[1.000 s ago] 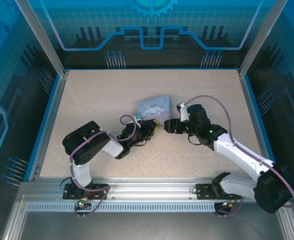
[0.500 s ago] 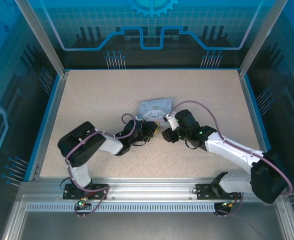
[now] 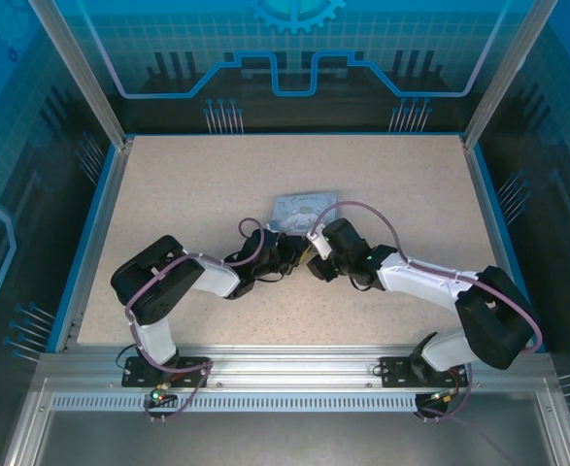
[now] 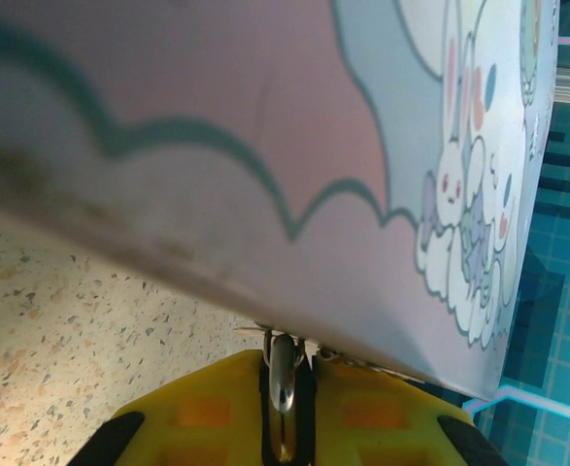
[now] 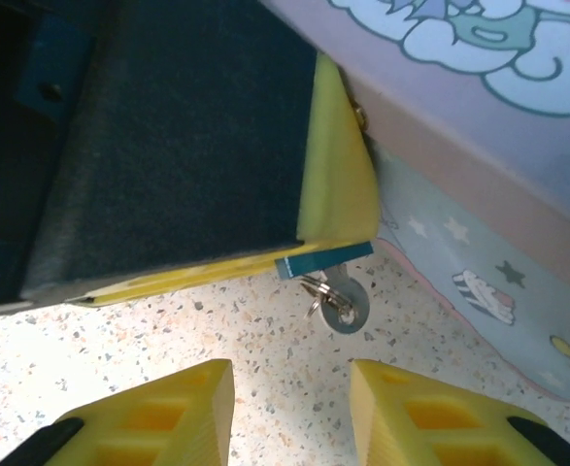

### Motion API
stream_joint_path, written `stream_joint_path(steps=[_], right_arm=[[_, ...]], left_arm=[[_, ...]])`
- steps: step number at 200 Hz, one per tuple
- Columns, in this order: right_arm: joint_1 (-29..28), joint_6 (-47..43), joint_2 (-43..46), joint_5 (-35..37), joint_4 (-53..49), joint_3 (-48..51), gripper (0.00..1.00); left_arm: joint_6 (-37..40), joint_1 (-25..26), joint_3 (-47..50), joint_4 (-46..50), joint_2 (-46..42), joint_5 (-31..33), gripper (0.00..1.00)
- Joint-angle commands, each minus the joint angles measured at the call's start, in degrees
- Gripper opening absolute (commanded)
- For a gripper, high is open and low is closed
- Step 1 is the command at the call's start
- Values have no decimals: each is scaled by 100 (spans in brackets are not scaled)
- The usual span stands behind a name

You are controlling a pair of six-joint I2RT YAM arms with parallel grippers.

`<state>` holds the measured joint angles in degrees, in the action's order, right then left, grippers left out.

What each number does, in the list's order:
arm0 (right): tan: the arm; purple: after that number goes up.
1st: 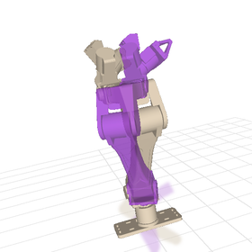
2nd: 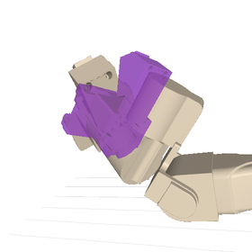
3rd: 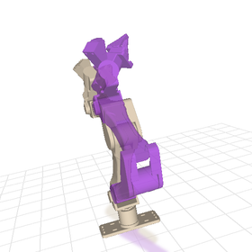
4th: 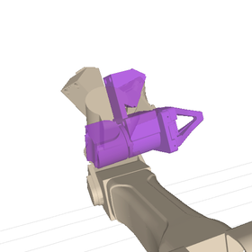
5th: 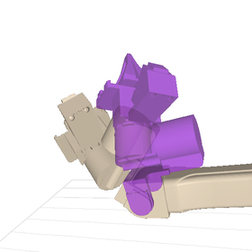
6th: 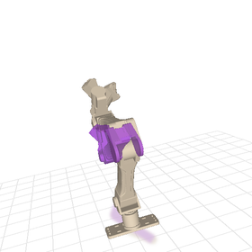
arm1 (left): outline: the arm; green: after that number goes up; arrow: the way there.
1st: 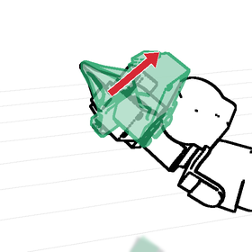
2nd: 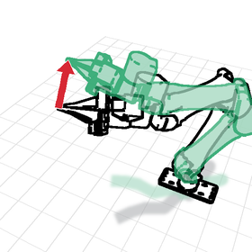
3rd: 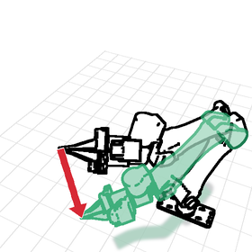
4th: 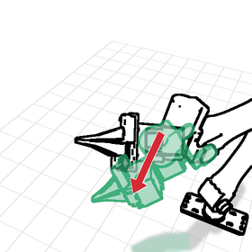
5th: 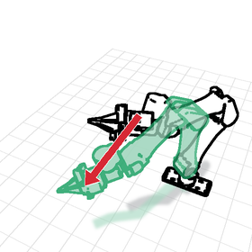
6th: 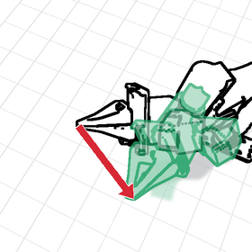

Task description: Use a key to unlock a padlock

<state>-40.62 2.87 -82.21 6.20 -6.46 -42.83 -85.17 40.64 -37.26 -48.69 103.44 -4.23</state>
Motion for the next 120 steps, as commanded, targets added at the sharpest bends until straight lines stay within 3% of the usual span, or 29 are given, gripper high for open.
stream_joint_path(steps=[1,120], right_arm=[[-92,-160,-101,178,236,-119,36],[-55,-108,-418,296,605,-316,25]], left_arm=[[30,-31,-177,38,-131,-236,0],[75,-39,-212,180,-175,-298,0]])
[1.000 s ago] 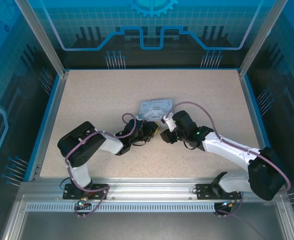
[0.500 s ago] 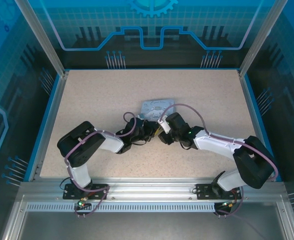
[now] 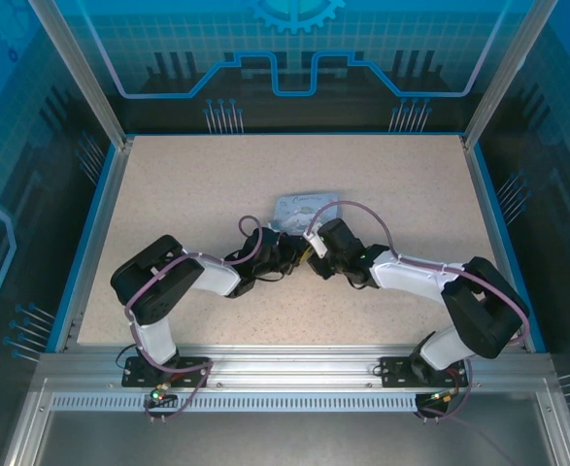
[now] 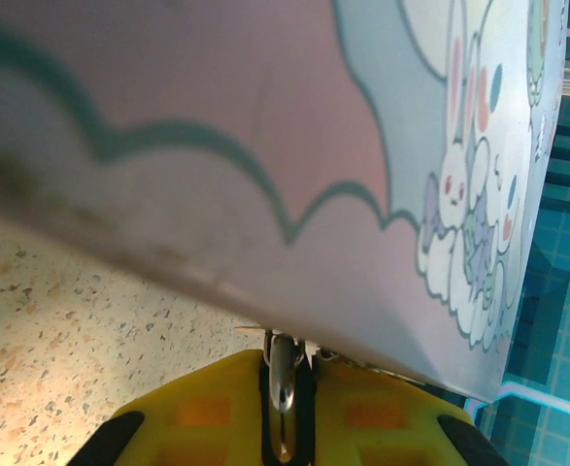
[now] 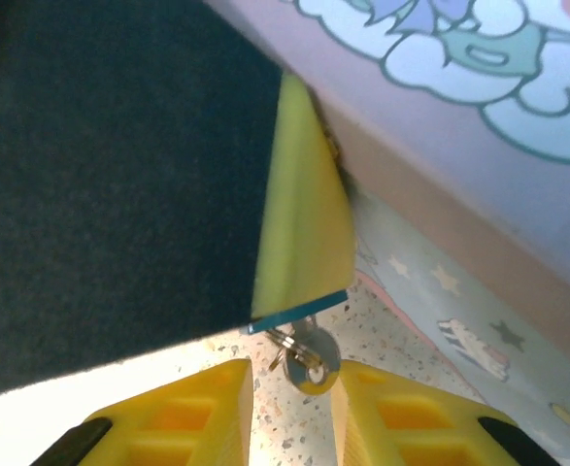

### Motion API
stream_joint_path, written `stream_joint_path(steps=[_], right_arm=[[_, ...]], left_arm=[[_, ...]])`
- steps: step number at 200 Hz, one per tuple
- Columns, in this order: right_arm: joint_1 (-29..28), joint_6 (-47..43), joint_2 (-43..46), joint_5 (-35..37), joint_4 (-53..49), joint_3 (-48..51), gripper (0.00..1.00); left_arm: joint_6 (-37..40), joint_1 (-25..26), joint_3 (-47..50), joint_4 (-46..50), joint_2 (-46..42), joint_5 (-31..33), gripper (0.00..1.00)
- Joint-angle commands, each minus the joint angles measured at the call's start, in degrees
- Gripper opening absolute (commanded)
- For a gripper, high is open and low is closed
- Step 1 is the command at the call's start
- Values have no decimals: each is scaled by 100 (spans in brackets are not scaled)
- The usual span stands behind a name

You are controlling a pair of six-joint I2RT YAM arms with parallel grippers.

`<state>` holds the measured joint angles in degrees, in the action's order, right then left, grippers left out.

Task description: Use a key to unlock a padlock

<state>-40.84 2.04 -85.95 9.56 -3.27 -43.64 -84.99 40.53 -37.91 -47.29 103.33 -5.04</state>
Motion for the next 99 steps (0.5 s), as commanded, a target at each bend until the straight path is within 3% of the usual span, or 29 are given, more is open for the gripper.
stream_joint_path(steps=[1,99], right_arm=[[-31,-22,-44,-50,289,-238,25],[59,15,-115,-278,265,-358,15]], left_arm=[[55,-28,-146,42,-164,-217,0],[42,-11,-173,12,-94,-230,0]])
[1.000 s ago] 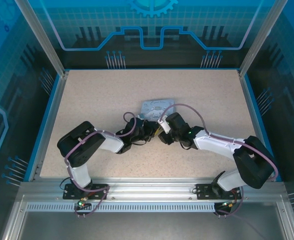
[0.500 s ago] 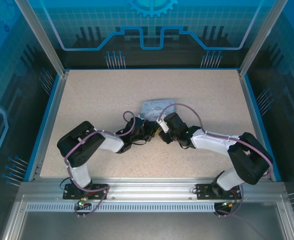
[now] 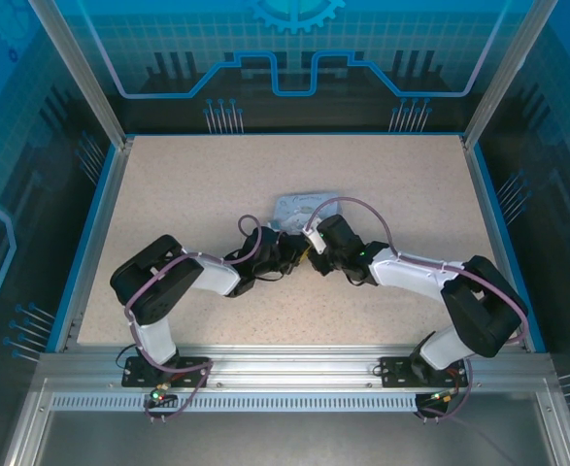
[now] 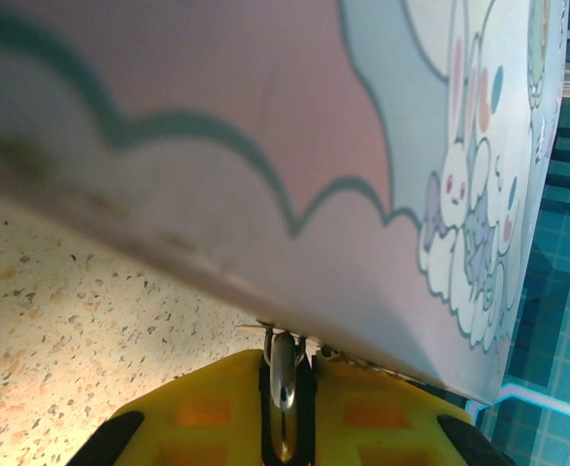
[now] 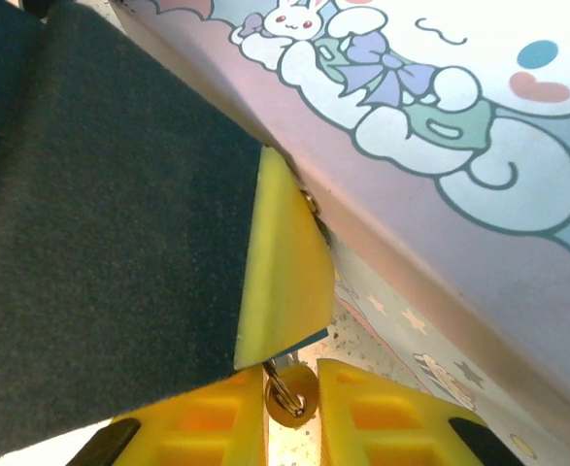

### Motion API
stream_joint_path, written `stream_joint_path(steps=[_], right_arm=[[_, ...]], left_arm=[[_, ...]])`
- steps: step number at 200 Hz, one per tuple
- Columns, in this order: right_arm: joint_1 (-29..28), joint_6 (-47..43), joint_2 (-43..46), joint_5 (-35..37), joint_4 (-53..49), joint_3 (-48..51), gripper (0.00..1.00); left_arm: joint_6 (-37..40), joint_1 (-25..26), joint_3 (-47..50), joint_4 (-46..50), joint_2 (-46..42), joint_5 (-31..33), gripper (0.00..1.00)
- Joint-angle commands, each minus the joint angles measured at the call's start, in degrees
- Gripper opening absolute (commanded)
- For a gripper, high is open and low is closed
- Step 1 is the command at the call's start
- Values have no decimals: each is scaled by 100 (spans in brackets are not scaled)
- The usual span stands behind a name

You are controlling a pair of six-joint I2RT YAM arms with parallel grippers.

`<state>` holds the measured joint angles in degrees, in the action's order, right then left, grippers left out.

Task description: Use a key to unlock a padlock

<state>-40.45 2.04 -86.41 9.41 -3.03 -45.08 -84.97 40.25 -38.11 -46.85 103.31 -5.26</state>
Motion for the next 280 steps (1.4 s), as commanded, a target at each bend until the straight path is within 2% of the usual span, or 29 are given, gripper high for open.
stream_joint_path(steps=[1,102,146,160,178,234,280], right_arm=[[19,15,-69,-264,241,-213,14],[68,81,-38,-410,214,-212,0],[150,153,77,-549,254,-130,0],[186,182,170,-581,285,-62,19],[265,205,325,-650,259,6,28],[631,385,942,-956,219,312,34],[715,270,785,-1302,45,246,35]], left_arm=[[36,18,-153,-29,-96,-206,0],[24,10,-148,-79,-56,-203,0],[24,13,-144,-59,-75,-196,0],[32,9,-140,-22,-95,-186,0],[50,10,-144,27,-123,-182,0],[57,6,-171,61,-127,-179,0],[64,11,-205,91,-134,-193,0]])
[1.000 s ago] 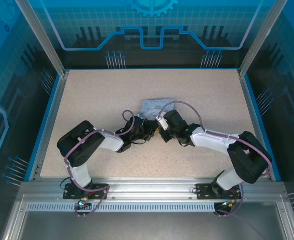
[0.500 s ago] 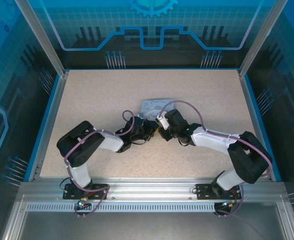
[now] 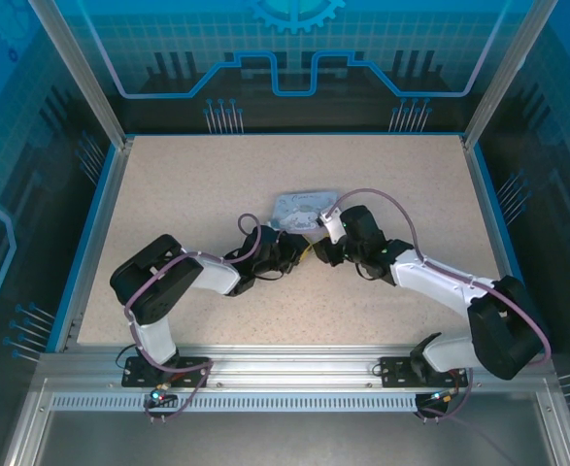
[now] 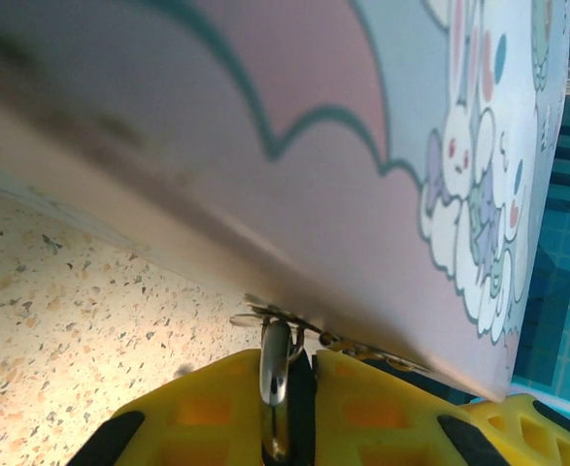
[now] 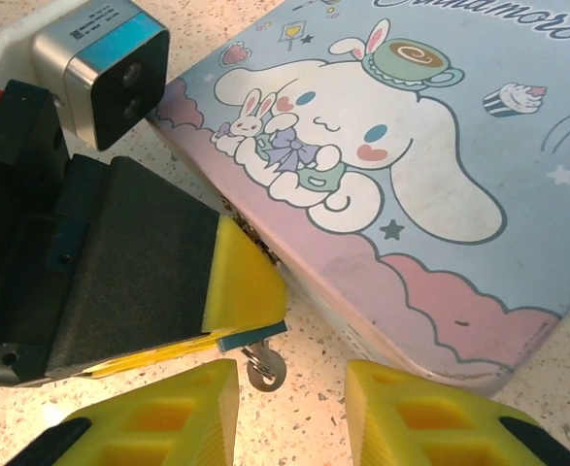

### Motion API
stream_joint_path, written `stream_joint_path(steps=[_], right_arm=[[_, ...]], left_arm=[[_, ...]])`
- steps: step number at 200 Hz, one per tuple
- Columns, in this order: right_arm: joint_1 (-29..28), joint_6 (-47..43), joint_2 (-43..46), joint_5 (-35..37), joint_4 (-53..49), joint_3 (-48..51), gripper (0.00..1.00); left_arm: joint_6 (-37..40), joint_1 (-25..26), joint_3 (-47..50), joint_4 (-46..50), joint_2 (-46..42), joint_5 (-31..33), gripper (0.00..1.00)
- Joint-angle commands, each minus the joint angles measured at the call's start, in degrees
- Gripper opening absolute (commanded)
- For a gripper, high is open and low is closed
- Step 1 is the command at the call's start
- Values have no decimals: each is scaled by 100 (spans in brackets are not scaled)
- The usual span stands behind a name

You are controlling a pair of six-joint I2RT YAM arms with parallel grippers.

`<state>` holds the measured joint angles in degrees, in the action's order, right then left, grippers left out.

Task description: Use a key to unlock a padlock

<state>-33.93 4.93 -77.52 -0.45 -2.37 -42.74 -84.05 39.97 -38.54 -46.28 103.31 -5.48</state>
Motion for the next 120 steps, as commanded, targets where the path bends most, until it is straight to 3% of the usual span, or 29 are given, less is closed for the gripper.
stream_joint_path(steps=[1,120], right_arm=[[63,-23,-105,-324,-24,7,34],[-70,-143,-892,-447,48,-197,32]], left_arm=[[-30,34,-162,33,-135,-172,0],[13,34,-223,177,-197,-198,0]])
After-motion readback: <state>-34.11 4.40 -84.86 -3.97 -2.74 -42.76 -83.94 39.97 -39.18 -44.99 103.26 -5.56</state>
